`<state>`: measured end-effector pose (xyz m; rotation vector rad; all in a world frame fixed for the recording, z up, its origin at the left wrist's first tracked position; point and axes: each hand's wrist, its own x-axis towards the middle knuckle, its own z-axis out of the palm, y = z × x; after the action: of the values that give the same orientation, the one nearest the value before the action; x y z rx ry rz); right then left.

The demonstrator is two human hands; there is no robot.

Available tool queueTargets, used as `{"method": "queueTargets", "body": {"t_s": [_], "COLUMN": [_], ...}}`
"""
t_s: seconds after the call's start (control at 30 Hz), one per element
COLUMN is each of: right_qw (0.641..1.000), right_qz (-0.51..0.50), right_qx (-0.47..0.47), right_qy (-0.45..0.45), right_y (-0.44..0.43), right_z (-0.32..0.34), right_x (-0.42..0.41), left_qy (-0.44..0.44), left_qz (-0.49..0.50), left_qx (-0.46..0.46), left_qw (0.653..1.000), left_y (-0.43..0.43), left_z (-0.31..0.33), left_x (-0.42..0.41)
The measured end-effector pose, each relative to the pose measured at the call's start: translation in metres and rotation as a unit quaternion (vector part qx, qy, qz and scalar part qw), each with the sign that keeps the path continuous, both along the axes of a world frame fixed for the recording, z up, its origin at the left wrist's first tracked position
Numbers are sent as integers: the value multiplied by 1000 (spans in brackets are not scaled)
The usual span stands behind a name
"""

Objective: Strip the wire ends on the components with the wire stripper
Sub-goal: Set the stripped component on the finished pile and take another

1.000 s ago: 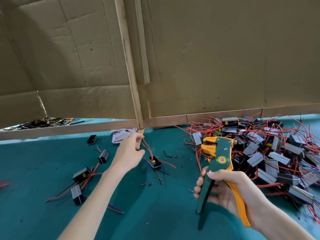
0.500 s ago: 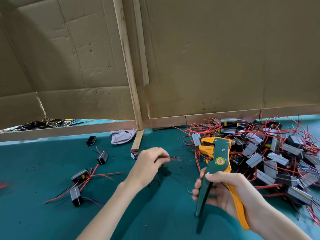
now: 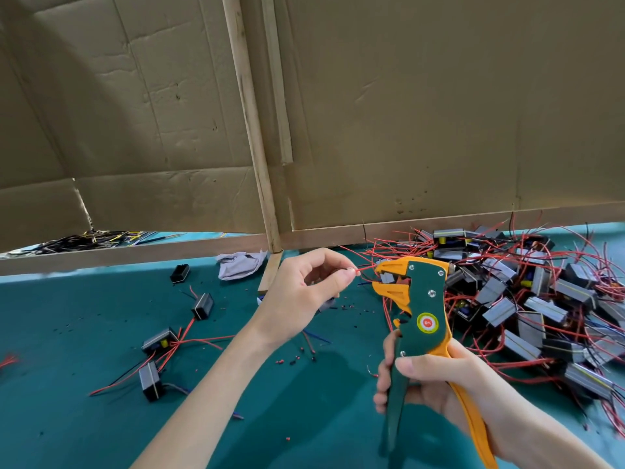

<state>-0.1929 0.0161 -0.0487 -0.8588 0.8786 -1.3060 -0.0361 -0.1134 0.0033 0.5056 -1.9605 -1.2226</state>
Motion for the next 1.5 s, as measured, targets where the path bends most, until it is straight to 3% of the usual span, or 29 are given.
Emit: {"method": "queueTargets", "body": {"t_s": [0.5, 0.77, 0.93, 1.1, 1.33, 1.5], "right_qw": [997, 998, 983, 998, 1000, 999], "right_qz": [66, 5, -95, -58, -16, 21], "right_qx": [-37, -8, 81, 24, -5, -21], "right_qy": [14, 59, 133, -4, 19, 25], "right_y": [3, 9, -8, -4, -4, -1], "right_z": [3, 3, -9, -2, 2, 1], "right_x": [-5, 5, -2, -7, -6, -6], "left_qy": [-36, -67, -57, -66, 12, -10], "left_qz": [-59, -64, -109, -101, -12, -10], "left_qx": [32, 36, 93, 77, 43, 15], "left_qw": [997, 995, 988, 990, 999, 1000], "left_y": [4, 2, -1, 2, -6, -3], "left_z": [4, 7, -3, -17, -7, 0], "left_x": [2, 4, 5, -3, 0, 3]}}
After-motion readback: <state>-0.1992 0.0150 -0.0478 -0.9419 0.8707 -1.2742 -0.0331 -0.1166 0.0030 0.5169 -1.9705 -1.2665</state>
